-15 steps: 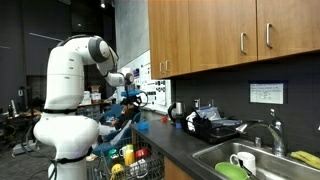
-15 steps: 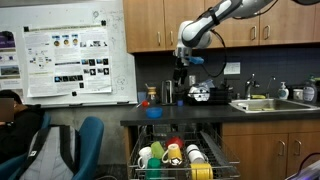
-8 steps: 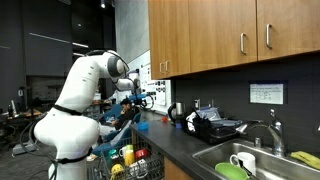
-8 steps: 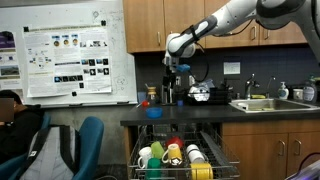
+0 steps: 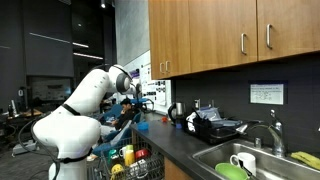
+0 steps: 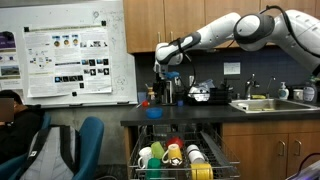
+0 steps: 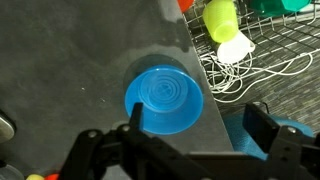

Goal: Put the blue bowl in the dish washer dish rack

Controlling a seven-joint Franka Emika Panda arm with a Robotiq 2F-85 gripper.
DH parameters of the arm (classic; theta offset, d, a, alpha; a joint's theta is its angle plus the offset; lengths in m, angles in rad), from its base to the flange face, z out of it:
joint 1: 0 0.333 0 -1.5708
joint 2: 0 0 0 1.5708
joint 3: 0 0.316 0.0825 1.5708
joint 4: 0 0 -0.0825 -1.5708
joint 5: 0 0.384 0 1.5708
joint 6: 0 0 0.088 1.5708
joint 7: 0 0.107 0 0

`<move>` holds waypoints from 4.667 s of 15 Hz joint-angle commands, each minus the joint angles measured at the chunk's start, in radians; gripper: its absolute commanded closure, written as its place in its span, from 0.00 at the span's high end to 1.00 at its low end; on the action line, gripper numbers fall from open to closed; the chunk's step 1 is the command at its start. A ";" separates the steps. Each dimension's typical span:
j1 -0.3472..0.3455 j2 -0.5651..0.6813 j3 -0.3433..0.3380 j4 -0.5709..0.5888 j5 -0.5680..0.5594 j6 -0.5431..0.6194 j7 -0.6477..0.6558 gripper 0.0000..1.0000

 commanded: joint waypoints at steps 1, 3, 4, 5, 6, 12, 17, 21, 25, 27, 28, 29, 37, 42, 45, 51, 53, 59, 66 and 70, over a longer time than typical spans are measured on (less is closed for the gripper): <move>0.038 0.141 -0.041 0.224 -0.041 -0.079 0.004 1.00; 0.039 0.189 -0.058 0.289 -0.045 -0.104 0.006 1.00; 0.038 0.202 -0.064 0.302 -0.041 -0.110 0.010 1.00; 0.038 0.224 -0.071 0.330 -0.037 -0.123 0.014 1.00; 0.038 0.244 -0.076 0.355 -0.034 -0.136 0.017 1.00; 0.037 0.357 -0.091 0.489 -0.008 -0.193 0.064 1.00; 0.042 0.444 -0.089 0.589 0.012 -0.246 0.098 1.00; 0.044 0.480 -0.076 0.625 0.020 -0.263 0.118 1.00; 0.050 0.496 -0.073 0.647 0.019 -0.266 0.129 0.74; 0.051 0.495 -0.074 0.650 0.017 -0.268 0.134 0.61; 0.052 0.488 -0.074 0.649 0.017 -0.272 0.138 0.49; 0.052 0.487 -0.074 0.650 0.017 -0.273 0.139 0.41; 0.062 0.535 -0.096 0.765 0.035 -0.334 0.146 0.01; 0.064 0.555 -0.099 0.806 0.041 -0.353 0.145 0.04; 0.065 0.558 -0.099 0.810 0.041 -0.353 0.145 0.04; 0.065 0.558 -0.099 0.812 0.041 -0.353 0.145 0.04; 0.065 0.559 -0.099 0.812 0.041 -0.353 0.145 0.04; 0.066 0.559 -0.107 0.843 0.038 -0.384 0.132 0.01; 0.079 0.514 -0.117 0.780 0.039 -0.393 0.149 0.01; 0.087 0.510 -0.105 0.780 0.053 -0.407 0.153 0.01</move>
